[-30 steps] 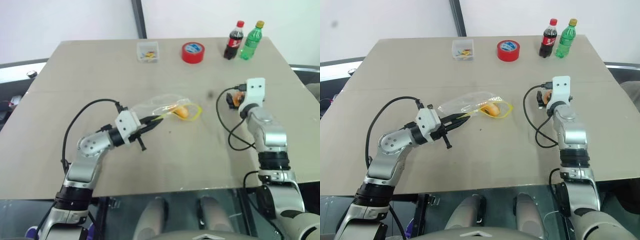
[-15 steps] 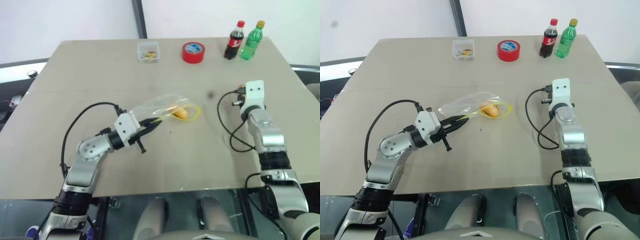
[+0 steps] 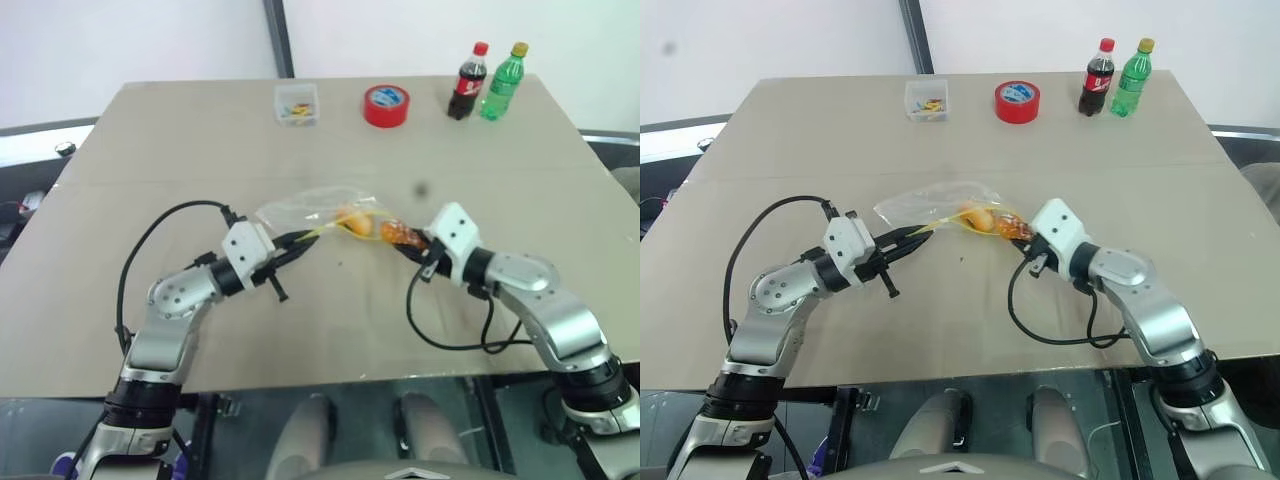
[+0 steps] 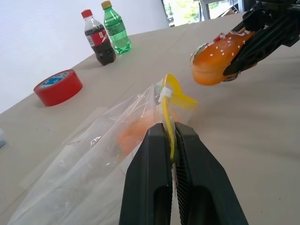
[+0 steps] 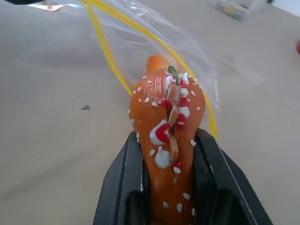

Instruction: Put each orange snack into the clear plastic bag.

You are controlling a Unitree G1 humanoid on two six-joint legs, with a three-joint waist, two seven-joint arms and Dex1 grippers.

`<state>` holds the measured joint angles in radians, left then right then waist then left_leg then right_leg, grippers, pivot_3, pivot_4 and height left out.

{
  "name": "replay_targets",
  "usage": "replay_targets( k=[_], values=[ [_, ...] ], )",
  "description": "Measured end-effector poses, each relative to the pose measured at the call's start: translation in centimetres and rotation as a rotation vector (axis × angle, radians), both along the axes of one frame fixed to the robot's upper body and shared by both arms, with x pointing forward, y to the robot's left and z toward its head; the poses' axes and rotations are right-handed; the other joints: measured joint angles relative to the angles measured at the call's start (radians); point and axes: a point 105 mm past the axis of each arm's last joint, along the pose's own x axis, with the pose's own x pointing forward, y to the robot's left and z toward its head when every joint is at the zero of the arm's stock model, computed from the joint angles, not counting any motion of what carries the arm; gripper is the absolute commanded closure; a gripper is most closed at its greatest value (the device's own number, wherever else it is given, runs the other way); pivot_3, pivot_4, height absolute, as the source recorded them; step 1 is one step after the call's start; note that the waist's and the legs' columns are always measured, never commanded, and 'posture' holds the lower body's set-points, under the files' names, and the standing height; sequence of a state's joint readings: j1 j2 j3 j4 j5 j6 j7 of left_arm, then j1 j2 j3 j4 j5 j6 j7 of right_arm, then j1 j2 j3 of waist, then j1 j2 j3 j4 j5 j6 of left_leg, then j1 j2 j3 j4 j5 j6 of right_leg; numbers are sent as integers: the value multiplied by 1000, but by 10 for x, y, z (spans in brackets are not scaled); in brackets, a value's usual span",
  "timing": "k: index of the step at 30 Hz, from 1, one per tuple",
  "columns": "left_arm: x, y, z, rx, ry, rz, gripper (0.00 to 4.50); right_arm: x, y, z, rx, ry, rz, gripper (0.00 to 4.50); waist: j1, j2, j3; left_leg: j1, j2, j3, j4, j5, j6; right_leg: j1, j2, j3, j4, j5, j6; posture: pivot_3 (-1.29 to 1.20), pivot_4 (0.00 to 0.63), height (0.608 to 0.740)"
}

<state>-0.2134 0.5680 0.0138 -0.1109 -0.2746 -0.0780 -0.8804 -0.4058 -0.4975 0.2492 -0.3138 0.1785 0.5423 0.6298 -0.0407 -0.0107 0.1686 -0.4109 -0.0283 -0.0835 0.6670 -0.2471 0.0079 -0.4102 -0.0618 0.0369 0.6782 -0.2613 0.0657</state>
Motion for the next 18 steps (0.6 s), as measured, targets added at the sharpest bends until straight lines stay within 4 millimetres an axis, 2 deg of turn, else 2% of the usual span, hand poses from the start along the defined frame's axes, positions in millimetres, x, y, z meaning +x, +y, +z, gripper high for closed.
replay_targets(
  k=[10,15,18],
  values=[
    [-15,1,-12,63,29,-55,4500,15,37,-7,-19,-34,106,3614,2,0,0,-1,0,-1,0,0,0,-1,0,0,0,0,0,0,150,740],
    [-17,1,-15,75,32,-63,4500,16,63,-1,13,-88,188,3614,1,0,0,-1,0,-1,0,0,0,-1,0,-1,0,0,0,0,150,740],
    [-18,1,-15,78,30,-66,4500,23,78,-4,-6,-148,218,3614,0,0,0,-1,-1,0,0,0,0,-1,0,0,0,0,0,0,150,740]
  ],
)
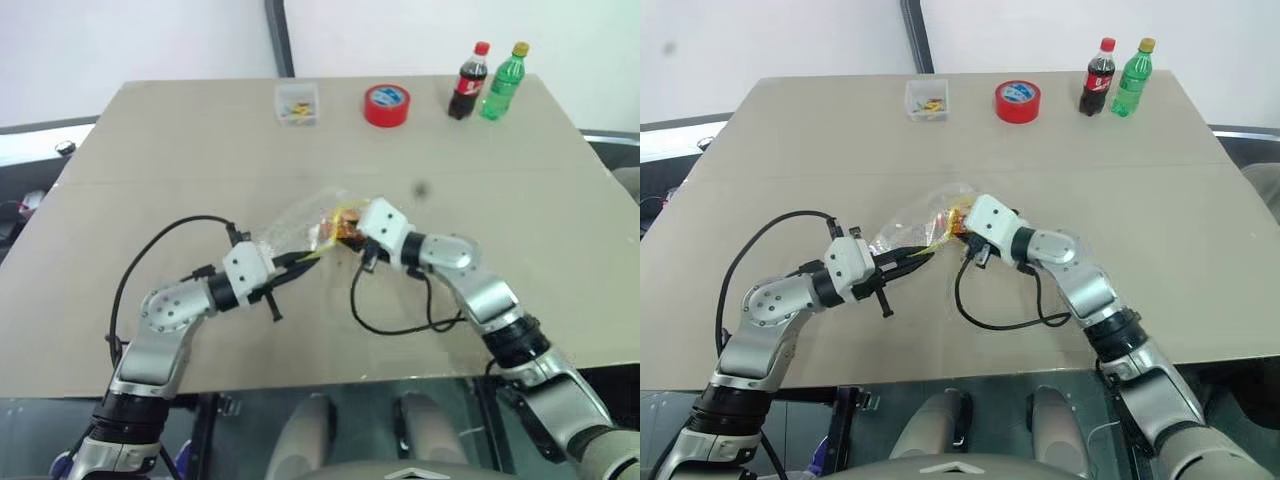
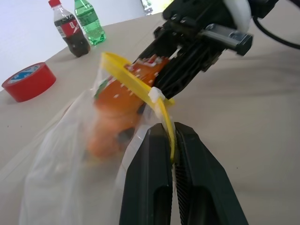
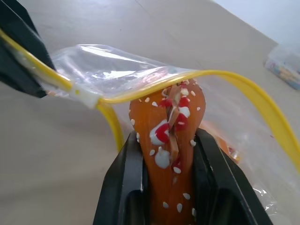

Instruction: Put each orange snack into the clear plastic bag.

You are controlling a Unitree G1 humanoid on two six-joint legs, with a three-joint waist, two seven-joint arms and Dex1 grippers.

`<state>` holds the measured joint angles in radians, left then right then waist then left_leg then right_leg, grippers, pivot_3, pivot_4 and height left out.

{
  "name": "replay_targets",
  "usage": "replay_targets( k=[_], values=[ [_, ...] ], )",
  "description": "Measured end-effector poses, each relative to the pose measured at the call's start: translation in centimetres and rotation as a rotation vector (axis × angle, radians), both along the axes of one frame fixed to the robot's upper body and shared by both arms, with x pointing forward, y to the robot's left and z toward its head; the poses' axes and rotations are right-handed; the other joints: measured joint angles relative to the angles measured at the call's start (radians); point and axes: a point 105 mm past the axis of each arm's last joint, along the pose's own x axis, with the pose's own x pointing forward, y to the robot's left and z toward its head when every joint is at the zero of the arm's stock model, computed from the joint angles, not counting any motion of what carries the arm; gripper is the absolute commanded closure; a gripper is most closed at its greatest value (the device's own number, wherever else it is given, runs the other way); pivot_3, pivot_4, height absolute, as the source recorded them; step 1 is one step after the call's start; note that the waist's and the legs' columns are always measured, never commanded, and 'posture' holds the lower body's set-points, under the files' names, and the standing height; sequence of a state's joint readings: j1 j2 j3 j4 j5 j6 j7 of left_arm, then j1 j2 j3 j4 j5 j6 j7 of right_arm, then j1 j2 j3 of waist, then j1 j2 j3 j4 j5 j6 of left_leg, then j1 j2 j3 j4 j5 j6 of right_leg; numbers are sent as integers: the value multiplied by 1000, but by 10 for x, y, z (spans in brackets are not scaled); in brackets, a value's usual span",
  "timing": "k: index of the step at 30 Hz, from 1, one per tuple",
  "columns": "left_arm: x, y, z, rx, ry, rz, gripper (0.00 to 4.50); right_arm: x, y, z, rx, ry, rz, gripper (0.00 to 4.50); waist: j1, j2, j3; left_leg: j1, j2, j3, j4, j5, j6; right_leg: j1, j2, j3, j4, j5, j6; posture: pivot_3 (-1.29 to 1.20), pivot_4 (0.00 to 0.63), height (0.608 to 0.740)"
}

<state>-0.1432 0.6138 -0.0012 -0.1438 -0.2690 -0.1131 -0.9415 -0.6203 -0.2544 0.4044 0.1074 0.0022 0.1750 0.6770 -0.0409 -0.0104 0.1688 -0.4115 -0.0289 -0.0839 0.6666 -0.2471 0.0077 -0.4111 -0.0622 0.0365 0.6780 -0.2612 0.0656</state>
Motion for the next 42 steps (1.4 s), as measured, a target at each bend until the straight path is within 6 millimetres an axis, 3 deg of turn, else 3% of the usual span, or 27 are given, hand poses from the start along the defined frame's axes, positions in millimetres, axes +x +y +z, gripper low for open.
replay_targets(
  k=[1,2,5,7,8,10,13,15,17,22,28,34,37,42],
  values=[
    [0,0,0,0,0,0,4500,0,3,-2,2,-2,10,3614,0,0,0,0,0,0,0,0,0,0,0,0,0,0,0,0,150,740],
    [0,0,0,1,0,0,4500,0,6,-3,2,0,22,3323,1,0,0,0,0,0,0,0,0,0,0,0,0,0,0,0,150,740],
    [1,0,0,-4,0,7,4500,1,12,-7,-24,-34,71,2269,1,0,0,0,0,0,0,0,0,0,0,0,0,0,0,0,150,740],
    [2,0,0,-24,9,22,4500,3,9,-7,-54,-95,78,1064,2,0,0,0,0,0,0,0,0,0,0,0,0,0,0,0,150,740],
    [2,0,0,-26,11,25,4500,4,8,-7,-61,-106,75,882,2,0,0,0,0,0,0,0,0,0,0,0,0,0,0,0,150,740],
    [3,1,0,-40,16,38,4500,8,-1,-6,-93,-160,51,882,2,0,0,0,0,0,0,0,0,0,0,0,0,0,0,0,150,740],
    [7,7,4,-91,32,85,4500,15,-31,0,-119,-207,-21,882,5,0,0,-1,0,-1,0,0,0,0,0,0,0,0,0,0,150,740],
    [12,13,8,-135,41,132,4500,13,-54,9,-123,-227,-69,882,6,0,0,-1,0,-1,0,0,0,0,-1,0,0,0,0,0,150,740],
    [14,13,12,-163,47,142,4500,7,-64,14,-112,-225,-93,882,3,0,0,-1,0,0,0,0,0,0,0,0,0,0,0,0,150,740],
    [17,16,15,-196,60,155,4500,6,-87,0,-201,-223,-178,882,-1,0,0,1,0,1,0,0,0,0,0,1,1,0,0,0,150,740],
    [17,18,19,-205,67,139,4500,31,-71,-28,-256,-217,-237,882,-4,0,0,2,0,3,0,0,0,0,1,3,1,0,0,0,150,740],
    [15,23,22,-190,62,137,4500,56,-43,-15,-172,-250,-223,882,0,0,0,1,0,2,0,0,-1,0,0,3,0,0,0,0,150,740],
    [12,22,22,-182,59,130,4500,62,-36,-16,-156,-244,-207,1656,-1,0,0,1,0,2,-1,0,-1,0,0,3,0,0,0,0,150,740],
    [6,20,21,-178,57,127,4500,64,-36,-21,-142,-226,-180,3902,-1,0,0,1,0,2,-1,0,-1,0,0,2,0,0,0,0,150,740]
  ],
)
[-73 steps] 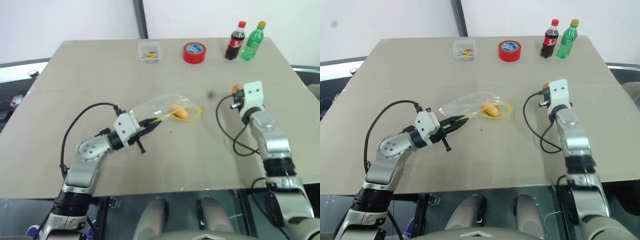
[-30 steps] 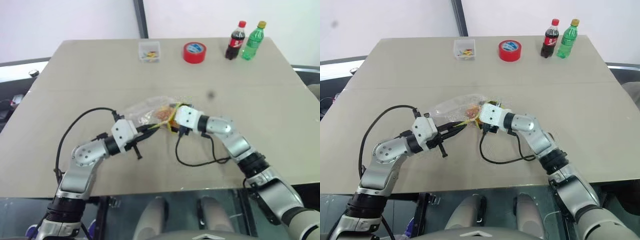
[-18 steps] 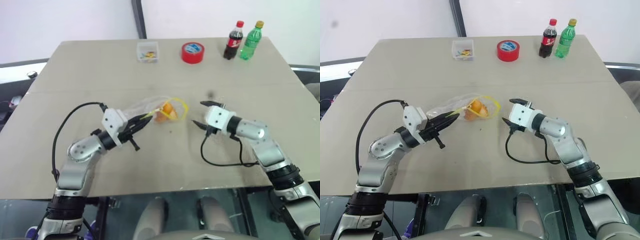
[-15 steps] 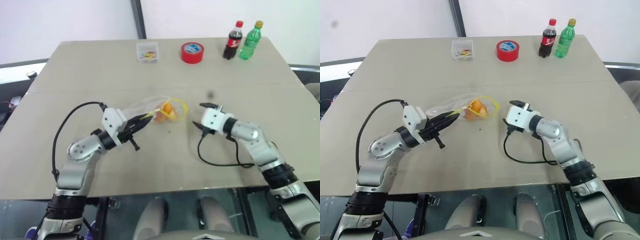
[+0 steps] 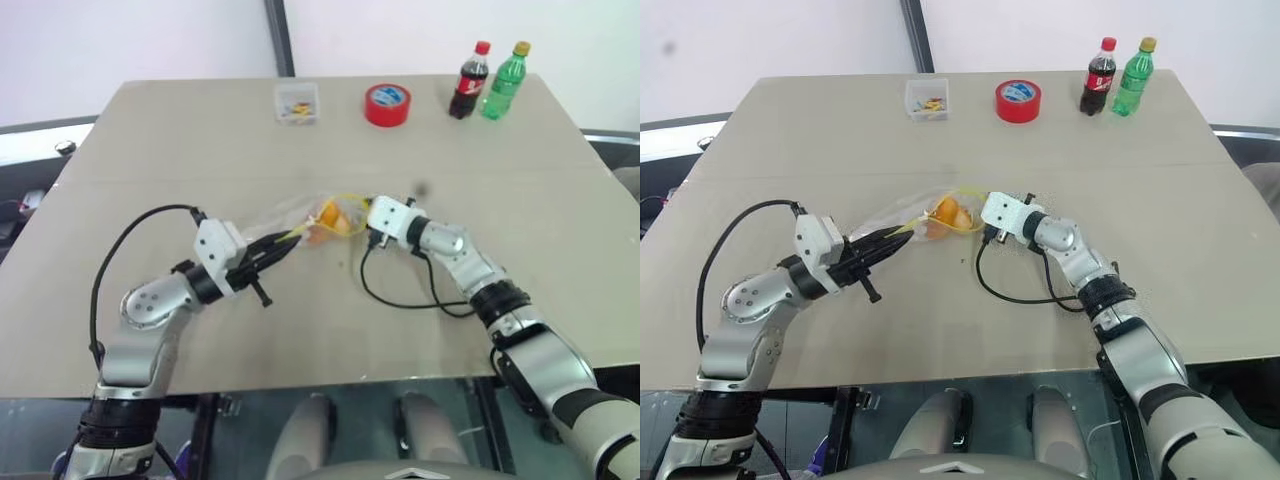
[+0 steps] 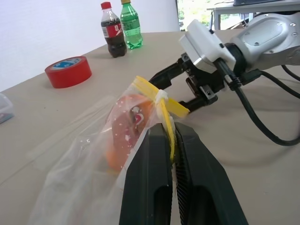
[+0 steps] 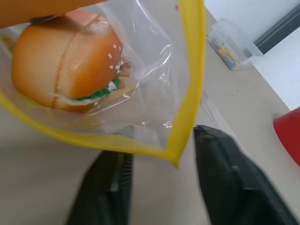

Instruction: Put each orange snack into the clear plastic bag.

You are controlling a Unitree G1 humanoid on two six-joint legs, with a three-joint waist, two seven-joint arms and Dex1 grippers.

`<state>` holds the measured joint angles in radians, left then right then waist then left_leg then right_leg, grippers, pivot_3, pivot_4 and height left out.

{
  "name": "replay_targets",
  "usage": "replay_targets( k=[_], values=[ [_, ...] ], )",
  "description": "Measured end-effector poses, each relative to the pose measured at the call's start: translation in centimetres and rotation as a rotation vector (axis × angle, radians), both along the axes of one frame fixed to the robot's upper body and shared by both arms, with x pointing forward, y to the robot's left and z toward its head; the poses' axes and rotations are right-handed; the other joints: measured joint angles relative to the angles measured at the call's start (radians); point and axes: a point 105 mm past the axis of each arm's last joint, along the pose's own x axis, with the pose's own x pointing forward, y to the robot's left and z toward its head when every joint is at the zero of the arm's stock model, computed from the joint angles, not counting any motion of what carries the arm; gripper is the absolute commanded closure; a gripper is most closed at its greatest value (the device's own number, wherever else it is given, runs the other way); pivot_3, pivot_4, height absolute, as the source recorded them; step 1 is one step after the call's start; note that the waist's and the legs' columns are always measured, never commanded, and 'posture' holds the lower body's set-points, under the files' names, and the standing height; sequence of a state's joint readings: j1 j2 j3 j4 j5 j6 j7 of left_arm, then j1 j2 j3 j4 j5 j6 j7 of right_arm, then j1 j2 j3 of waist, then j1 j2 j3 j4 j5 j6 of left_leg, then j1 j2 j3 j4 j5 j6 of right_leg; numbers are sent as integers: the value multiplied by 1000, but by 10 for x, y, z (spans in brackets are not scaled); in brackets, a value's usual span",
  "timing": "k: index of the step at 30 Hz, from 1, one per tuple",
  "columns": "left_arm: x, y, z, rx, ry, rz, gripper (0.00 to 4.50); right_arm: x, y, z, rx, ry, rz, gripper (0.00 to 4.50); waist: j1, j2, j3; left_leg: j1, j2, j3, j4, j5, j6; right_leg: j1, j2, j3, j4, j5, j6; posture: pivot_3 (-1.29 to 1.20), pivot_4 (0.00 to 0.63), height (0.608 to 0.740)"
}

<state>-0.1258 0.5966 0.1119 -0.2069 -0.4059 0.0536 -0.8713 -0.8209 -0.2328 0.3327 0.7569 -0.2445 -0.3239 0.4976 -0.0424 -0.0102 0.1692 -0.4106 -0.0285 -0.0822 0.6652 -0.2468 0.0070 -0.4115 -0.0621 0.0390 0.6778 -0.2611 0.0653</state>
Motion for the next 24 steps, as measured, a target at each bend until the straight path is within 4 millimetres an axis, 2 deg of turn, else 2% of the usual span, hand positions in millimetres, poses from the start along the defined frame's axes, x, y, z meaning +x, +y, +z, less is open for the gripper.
replay_targets(
  k=[1,2,10,12,15,17,20,21,22,24],
  values=[
    [-1,0,0,0,-2,1,4500,-1,0,1,10,2,9,4365,-1,0,0,0,0,0,0,0,0,0,0,0,0,0,0,0,150,740],
    [-2,0,0,1,-2,1,4500,-1,-1,3,20,2,12,4444,0,0,0,0,0,0,0,0,0,0,0,0,0,0,0,0,150,740],
    [0,-3,4,-18,-14,1,4500,3,-28,15,40,-46,-36,4444,2,1,0,0,0,0,0,0,0,0,0,0,0,0,0,0,150,740],
    [8,-7,14,-43,-44,4,4500,6,-40,30,47,-91,-72,4444,6,1,1,-1,-1,-1,1,0,0,0,0,-1,0,0,0,0,150,740],
    [31,-13,31,-73,-86,19,4500,10,-61,71,80,-206,-148,4444,6,1,1,-1,-2,-1,2,0,0,0,0,-2,1,0,0,0,150,740],
    [46,-22,38,-66,-112,17,4500,11,-75,90,73,-265,-198,4444,7,1,1,-1,-2,-1,2,0,0,0,0,-2,0,0,0,0,150,740],
    [65,-32,52,-70,-156,12,4500,10,-91,104,61,-309,-255,4444,8,1,1,-3,-3,-2,2,0,0,-1,0,-3,0,0,0,0,150,740],
    [73,-39,67,-70,-213,1,4500,6,-101,117,48,-354,-285,4444,7,1,1,-3,-3,-1,2,0,-1,-1,-1,-2,-1,0,0,0,150,740],
    [73,-39,68,-70,-214,1,4500,6,-101,118,48,-355,-285,4444,5,1,1,-3,-3,-1,2,0,-1,-1,0,-2,-1,0,0,0,150,740],
    [73,-46,74,-27,-286,-29,4500,-3,-111,130,38,-415,-318,4444,-1,1,1,-3,-2,1,0,0,-1,-2,0,0,-2,0,0,0,150,740]
  ],
)
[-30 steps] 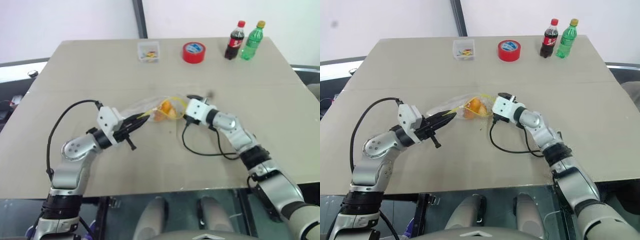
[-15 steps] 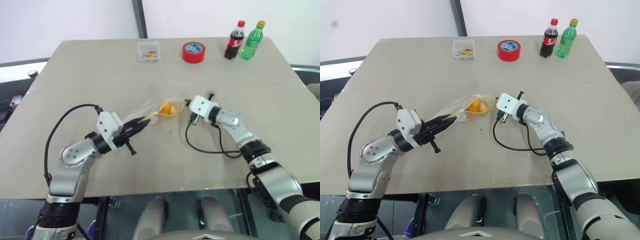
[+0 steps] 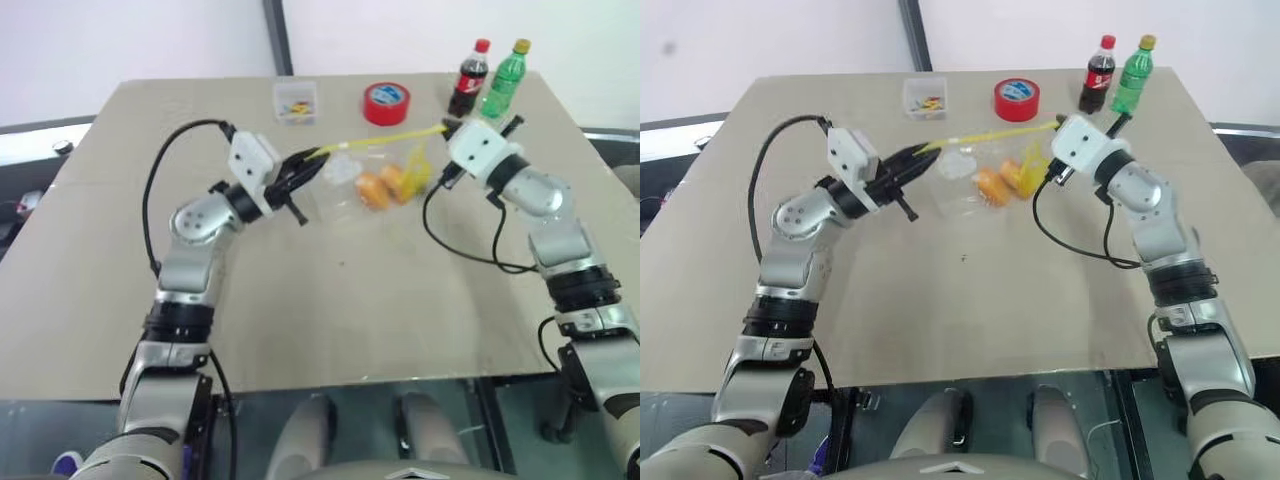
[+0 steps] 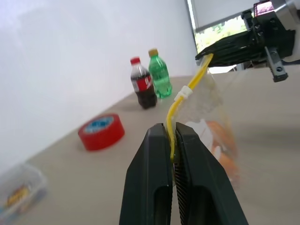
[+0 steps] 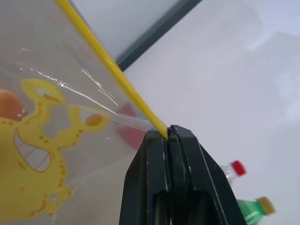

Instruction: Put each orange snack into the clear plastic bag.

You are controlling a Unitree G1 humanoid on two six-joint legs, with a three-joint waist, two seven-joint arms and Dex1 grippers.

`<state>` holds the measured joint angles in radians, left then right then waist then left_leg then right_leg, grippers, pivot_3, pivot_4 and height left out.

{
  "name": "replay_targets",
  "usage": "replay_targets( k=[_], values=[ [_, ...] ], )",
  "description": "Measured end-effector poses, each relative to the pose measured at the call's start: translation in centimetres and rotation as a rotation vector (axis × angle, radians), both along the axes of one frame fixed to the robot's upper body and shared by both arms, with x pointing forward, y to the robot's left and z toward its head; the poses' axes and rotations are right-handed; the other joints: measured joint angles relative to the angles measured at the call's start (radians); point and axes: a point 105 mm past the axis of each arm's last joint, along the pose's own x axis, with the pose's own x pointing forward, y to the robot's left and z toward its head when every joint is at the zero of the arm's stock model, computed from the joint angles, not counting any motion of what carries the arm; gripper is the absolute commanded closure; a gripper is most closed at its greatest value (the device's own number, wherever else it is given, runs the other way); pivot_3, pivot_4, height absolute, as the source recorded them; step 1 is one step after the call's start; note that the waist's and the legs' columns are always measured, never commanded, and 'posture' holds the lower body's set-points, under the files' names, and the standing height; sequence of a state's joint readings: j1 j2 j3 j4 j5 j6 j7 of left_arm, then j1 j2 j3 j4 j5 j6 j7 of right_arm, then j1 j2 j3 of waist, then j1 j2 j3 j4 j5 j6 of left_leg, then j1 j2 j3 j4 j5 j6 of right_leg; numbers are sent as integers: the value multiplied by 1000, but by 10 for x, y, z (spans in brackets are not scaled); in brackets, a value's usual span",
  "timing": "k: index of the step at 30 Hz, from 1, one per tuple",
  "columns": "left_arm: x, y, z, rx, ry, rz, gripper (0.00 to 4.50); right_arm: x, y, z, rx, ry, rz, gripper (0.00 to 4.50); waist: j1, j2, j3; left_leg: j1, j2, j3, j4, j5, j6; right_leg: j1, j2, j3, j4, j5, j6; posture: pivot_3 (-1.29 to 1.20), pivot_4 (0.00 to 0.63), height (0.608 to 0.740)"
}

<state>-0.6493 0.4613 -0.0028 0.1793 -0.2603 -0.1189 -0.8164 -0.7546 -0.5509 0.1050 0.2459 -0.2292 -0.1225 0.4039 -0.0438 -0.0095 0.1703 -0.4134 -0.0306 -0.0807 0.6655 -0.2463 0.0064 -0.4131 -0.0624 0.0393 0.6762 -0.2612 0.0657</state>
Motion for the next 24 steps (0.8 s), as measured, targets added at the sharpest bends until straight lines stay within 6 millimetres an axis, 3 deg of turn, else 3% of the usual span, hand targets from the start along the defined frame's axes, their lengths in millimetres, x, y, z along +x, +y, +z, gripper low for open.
replay_targets(
  k=[3,7,9,12,13,14,17,18,20,24],
  values=[
    [-7,-3,-13,71,-34,-31,4500,-20,-7,-11,-26,22,-19,4444,1,0,0,-1,1,1,-2,0,0,-2,0,1,-1,0,0,0,150,740],
    [-29,4,-65,189,33,-70,4500,-66,-8,-87,-95,276,8,4444,4,0,0,-1,1,2,-3,-2,3,-2,-1,3,-3,0,0,0,150,740],
    [-39,8,-89,214,87,-74,4500,-87,-14,-121,-157,413,8,3570,6,0,0,-1,1,3,1,-2,4,-1,-1,3,-1,0,0,0,150,740],
    [-45,17,-98,244,106,-57,4500,-102,-26,-139,-203,502,-1,2218,9,0,0,2,1,2,3,-3,5,3,-2,2,1,0,1,0,150,740],
    [-46,19,-99,249,108,-52,4500,-106,-27,-143,-210,520,5,2218,9,0,0,4,2,2,3,-3,5,4,-1,2,1,0,1,0,150,740],
    [-47,17,-97,253,92,-57,4500,-114,-20,-137,-209,527,50,2218,9,0,2,16,3,2,3,-3,5,16,-1,2,1,-1,1,0,150,740],
    [-48,18,-95,265,80,-58,4500,-115,0,-93,-199,453,161,2218,-1,-2,3,20,6,4,2,-3,5,19,1,2,0,-1,1,0,150,740],
    [-47,16,-92,270,69,-66,4500,-108,24,-71,-181,399,233,2218,-9,-3,4,20,7,5,2,-3,5,19,4,4,-1,0,1,0,150,740],
    [-47,7,-84,272,32,-98,4500,-111,63,-46,-148,335,359,2218,1,-3,3,20,8,0,2,-3,4,19,5,1,0,0,0,0,150,740],
    [-48,6,-84,277,25,-105,4500,-109,102,-54,-157,395,470,2218,13,-3,3,13,7,-2,1,-3,4,16,4,-2,-4,0,0,0,150,740]
  ],
)
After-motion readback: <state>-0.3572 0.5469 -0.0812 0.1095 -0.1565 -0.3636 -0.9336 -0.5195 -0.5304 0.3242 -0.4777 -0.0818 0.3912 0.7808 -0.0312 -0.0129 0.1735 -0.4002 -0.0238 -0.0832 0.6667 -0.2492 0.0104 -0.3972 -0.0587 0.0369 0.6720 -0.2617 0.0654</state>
